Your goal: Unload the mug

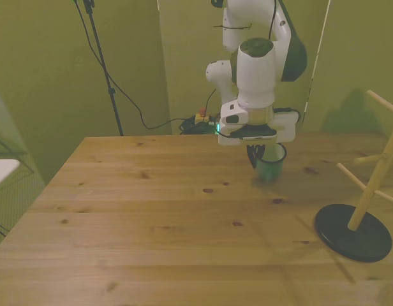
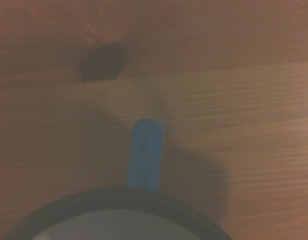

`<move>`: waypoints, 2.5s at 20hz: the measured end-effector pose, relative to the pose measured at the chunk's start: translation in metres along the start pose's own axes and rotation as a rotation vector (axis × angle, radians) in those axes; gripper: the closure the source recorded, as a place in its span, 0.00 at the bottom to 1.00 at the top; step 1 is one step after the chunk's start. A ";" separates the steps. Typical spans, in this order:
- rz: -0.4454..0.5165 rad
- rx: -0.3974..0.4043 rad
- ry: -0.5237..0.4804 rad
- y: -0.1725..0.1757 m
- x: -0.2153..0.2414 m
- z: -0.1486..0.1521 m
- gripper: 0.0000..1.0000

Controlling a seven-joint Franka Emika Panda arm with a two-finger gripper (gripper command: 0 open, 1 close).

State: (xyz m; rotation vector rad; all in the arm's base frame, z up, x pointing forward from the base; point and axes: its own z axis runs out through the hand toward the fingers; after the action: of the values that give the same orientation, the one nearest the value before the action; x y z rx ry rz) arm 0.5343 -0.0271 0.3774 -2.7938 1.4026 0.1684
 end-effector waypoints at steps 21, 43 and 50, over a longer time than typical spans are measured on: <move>-0.025 0.009 0.134 -0.005 0.023 0.016 0.00; -0.046 0.001 0.146 0.002 0.029 0.021 0.00; -0.069 0.019 0.163 0.008 0.023 0.011 0.00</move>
State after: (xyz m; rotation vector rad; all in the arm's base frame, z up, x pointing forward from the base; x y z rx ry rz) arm 0.5403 -0.0500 0.3647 -2.8929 1.3252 -0.0744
